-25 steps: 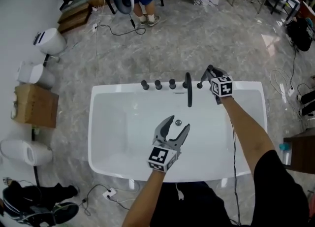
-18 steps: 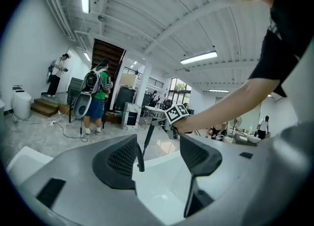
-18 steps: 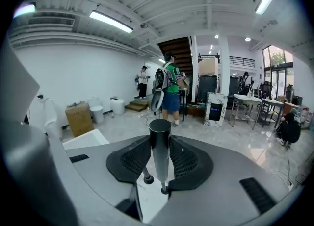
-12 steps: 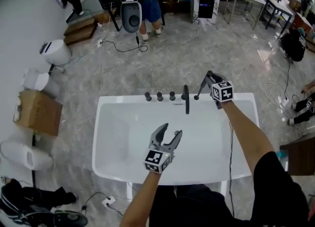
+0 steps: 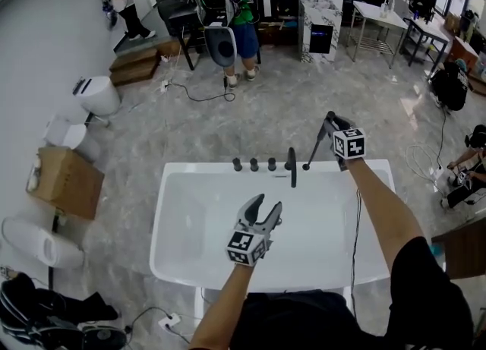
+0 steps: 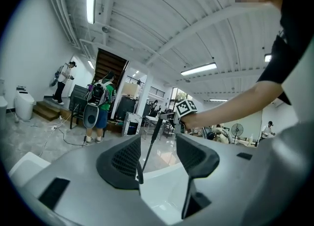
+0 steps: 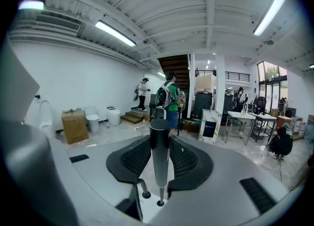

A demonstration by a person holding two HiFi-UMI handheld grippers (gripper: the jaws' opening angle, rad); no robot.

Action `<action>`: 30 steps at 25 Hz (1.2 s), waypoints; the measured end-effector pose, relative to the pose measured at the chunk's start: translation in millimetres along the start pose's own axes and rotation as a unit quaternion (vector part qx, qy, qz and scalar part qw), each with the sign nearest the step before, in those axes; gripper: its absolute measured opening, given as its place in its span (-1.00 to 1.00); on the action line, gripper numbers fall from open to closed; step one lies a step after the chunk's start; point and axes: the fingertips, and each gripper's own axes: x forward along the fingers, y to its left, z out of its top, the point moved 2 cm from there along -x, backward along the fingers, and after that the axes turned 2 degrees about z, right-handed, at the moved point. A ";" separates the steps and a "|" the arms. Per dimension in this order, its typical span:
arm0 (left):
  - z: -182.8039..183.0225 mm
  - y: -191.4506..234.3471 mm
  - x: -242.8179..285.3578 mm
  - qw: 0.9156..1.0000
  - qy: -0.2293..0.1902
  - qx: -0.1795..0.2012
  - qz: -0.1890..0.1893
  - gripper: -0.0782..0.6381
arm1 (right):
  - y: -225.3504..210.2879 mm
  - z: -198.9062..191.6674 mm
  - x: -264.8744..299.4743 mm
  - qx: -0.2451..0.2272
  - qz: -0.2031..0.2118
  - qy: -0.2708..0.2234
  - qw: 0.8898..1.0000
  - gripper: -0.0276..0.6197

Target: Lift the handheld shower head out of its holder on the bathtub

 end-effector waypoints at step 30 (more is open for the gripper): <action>-16.0 -13.3 -8.4 1.000 0.003 0.024 -0.015 -0.70 | -13.4 5.7 -40.2 -0.004 -0.024 -0.037 0.999 -0.57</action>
